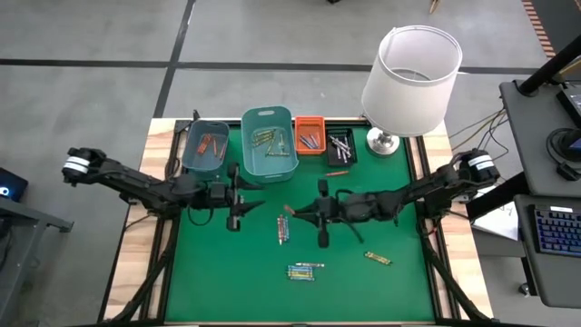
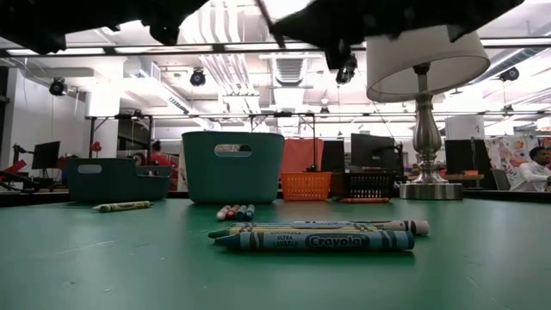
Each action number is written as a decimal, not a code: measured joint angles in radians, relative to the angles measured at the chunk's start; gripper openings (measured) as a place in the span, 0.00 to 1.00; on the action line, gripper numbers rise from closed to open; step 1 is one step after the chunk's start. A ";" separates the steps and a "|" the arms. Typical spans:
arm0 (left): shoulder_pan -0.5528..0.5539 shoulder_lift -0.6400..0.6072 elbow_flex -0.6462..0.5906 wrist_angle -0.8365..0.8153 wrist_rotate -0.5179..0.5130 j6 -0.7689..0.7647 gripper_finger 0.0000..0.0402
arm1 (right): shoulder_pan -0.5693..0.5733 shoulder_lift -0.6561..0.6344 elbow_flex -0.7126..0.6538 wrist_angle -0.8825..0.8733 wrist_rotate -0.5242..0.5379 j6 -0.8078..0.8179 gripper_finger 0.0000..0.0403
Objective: Sort crayons
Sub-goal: Put the orange crayon into the blue bin, then put the green crayon into the green bin
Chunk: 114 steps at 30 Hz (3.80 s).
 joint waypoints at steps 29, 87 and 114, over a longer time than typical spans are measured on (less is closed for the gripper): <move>0.004 0.268 0.151 0.135 0.100 0.041 0.22 | -0.032 0.039 0.119 0.050 0.014 -0.229 0.03; 1.002 0.207 0.447 -1.571 -0.209 -0.307 0.02 | -0.038 -0.039 0.132 -0.147 0.268 -0.106 0.44; 0.742 0.026 0.445 -1.559 -0.302 -0.368 0.21 | -0.052 -0.036 0.391 -0.932 0.268 0.274 0.44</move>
